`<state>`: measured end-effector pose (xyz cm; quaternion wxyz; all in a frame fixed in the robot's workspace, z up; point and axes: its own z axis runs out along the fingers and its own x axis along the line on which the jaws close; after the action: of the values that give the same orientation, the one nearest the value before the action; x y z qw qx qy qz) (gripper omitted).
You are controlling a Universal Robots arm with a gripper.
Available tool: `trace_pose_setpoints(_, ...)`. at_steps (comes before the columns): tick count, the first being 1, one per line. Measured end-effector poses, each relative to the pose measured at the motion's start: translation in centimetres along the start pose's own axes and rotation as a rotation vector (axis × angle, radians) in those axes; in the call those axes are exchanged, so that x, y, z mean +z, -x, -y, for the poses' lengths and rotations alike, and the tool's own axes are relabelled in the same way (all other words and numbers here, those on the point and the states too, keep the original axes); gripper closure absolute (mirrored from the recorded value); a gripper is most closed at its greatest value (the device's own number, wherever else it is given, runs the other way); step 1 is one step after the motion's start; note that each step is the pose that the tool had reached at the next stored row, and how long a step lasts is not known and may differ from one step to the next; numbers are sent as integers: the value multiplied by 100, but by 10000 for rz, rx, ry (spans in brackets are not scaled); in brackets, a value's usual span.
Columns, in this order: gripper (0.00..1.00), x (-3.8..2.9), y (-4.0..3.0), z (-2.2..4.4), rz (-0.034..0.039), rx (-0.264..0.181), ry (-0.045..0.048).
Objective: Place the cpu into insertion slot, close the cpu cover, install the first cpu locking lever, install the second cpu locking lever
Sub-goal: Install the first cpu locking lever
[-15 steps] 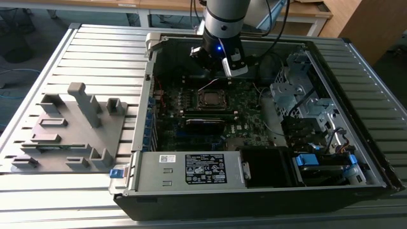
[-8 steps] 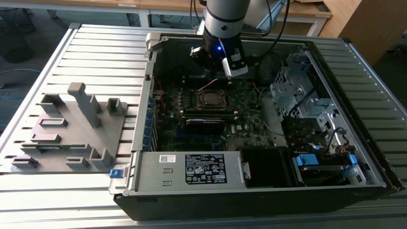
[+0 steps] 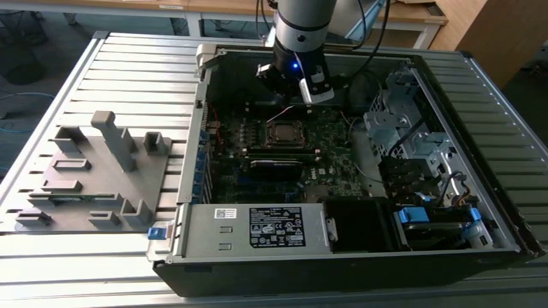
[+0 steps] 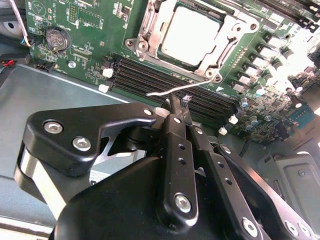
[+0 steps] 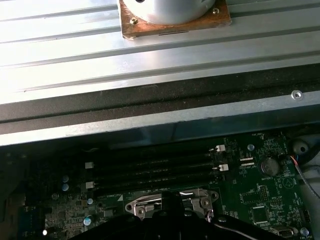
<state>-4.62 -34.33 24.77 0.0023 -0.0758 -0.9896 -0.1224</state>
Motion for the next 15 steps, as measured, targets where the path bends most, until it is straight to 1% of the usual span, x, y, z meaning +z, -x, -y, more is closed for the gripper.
trace_pose_setpoints(10,90,3,0,1,4,0,5)
trace_pose_setpoints(15,90,50,1,12,3,0,6)
